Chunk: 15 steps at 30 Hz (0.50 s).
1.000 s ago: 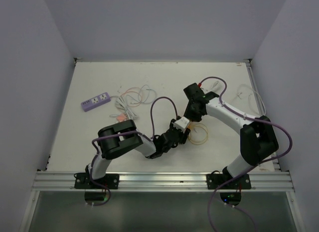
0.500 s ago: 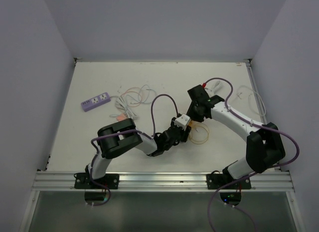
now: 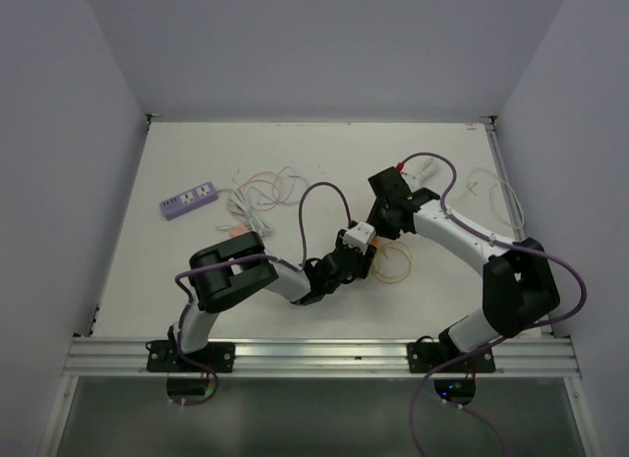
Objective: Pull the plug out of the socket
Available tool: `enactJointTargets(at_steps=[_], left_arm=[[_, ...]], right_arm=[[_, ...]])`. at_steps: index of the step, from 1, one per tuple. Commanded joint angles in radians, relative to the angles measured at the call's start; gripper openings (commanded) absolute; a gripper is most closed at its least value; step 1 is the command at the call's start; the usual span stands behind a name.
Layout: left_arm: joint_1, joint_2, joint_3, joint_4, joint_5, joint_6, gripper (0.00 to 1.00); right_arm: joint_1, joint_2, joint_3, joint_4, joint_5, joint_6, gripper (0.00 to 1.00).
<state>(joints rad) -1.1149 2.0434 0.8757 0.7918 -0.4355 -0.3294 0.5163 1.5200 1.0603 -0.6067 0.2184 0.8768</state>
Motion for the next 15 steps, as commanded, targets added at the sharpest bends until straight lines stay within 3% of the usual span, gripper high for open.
enactJointTargets(at_steps=[1, 4, 15], left_arm=[[0.029, 0.014, 0.008, -0.181, -0.022, -0.066, 0.00], [0.029, 0.012, 0.017, -0.204, -0.023, -0.077, 0.00], [0.030, 0.041, 0.048, -0.276, -0.026, -0.103, 0.00]], right_arm=[[0.008, -0.032, 0.084, 0.079, 0.004, -0.045, 0.01], [0.005, -0.043, 0.069, 0.130, -0.007, -0.061, 0.00], [-0.076, -0.061, 0.145, 0.050, -0.114, 0.047, 0.00]])
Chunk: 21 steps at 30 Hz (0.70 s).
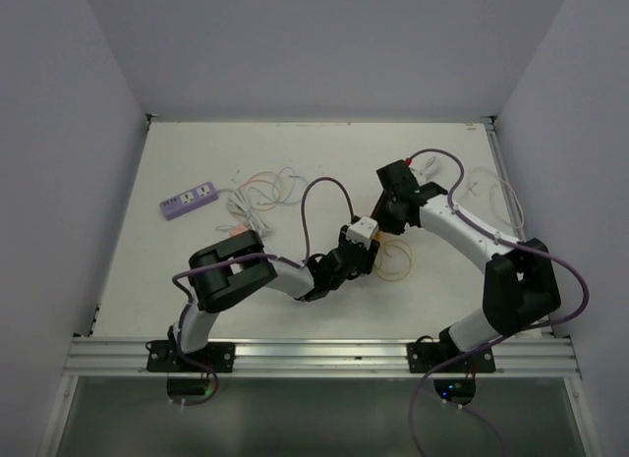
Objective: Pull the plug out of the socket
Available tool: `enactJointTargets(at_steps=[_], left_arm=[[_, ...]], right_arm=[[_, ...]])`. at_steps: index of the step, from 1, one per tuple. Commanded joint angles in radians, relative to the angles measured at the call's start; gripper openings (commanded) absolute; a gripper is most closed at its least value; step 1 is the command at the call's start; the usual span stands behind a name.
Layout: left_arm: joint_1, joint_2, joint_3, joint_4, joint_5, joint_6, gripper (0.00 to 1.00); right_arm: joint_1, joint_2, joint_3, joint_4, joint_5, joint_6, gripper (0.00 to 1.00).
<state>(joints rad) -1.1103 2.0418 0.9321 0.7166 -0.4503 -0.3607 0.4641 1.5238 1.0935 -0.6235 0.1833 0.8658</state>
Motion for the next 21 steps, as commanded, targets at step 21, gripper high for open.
enactJointTargets(at_steps=[21], left_arm=[[0.047, -0.028, -0.001, -0.305, -0.018, -0.057, 0.00]], right_arm=[[-0.041, 0.021, 0.029, 0.139, -0.214, -0.039, 0.18]])
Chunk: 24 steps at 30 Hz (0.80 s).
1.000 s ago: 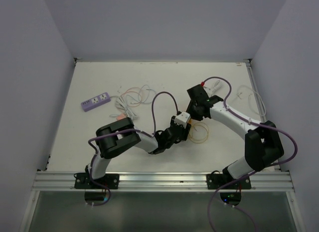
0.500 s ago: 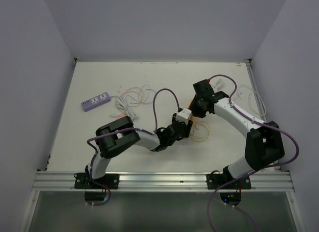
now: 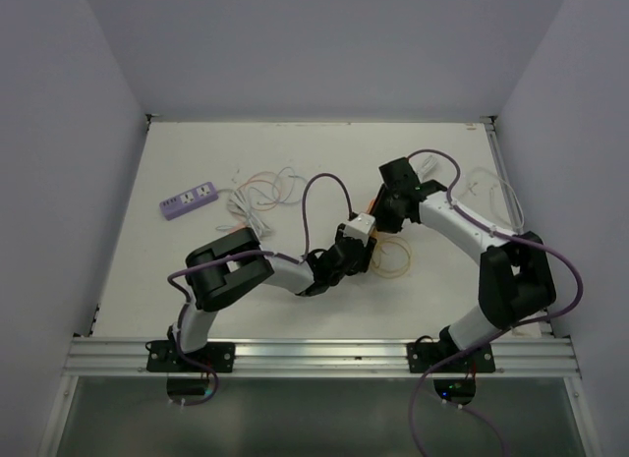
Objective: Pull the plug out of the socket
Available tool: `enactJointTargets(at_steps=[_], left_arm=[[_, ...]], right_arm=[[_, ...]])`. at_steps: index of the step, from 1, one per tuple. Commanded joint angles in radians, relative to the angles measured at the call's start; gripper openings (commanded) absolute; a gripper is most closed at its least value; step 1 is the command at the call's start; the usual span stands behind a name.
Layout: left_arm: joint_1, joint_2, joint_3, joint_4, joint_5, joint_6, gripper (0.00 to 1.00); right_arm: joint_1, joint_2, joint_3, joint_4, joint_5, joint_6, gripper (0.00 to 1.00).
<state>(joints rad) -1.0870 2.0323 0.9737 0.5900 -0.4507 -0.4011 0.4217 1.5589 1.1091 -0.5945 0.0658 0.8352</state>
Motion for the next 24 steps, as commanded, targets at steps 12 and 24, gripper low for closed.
enactJointTargets(at_steps=[12, 24], left_arm=[[0.024, -0.040, -0.101, -0.105, 0.007, 0.030, 0.14], [0.024, -0.047, -0.142, -0.025, 0.006, 0.065, 0.44]], right_arm=[[0.005, -0.016, 0.041, 0.070, -0.069, -0.030, 0.65], [0.008, -0.051, 0.118, -0.067, 0.052, -0.021, 0.74]])
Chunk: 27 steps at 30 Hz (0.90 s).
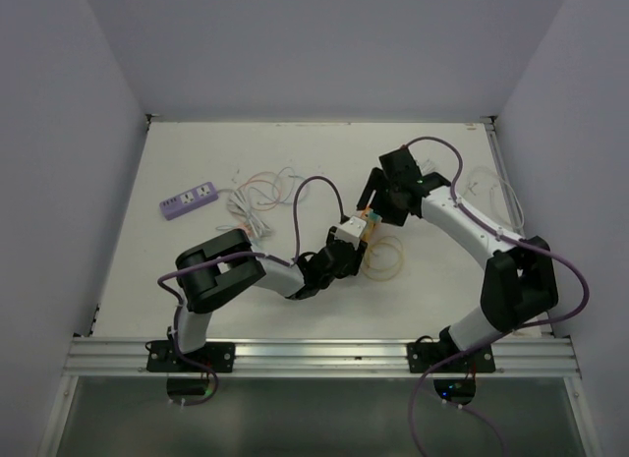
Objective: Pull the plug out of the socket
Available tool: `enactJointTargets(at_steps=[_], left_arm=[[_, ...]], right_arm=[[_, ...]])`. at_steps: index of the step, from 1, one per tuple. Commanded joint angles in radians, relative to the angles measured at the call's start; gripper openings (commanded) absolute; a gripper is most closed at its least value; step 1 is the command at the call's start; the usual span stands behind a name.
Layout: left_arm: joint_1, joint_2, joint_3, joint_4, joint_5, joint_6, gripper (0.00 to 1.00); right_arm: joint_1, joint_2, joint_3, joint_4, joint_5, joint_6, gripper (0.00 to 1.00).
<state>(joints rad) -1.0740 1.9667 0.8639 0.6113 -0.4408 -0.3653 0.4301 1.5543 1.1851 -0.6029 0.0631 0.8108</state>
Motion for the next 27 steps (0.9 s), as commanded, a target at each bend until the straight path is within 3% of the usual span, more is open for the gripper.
enactJointTargets(at_steps=[1, 10, 23, 27], left_arm=[[0.011, 0.020, -0.031, -0.042, 0.000, 0.034, 0.46], [0.011, 0.020, -0.066, 0.065, 0.010, 0.071, 0.68], [0.011, 0.055, -0.102, 0.248, 0.050, 0.131, 0.68], [0.011, 0.092, -0.080, 0.275, 0.042, 0.150, 0.64]], right_arm=[[0.001, -0.042, 0.044, -0.063, 0.057, 0.008, 0.74], [0.068, 0.021, 0.074, -0.141, 0.164, 0.091, 0.72], [0.119, 0.121, 0.130, -0.195, 0.227, 0.171, 0.66], [0.121, 0.127, 0.117, -0.182, 0.224, 0.189, 0.65]])
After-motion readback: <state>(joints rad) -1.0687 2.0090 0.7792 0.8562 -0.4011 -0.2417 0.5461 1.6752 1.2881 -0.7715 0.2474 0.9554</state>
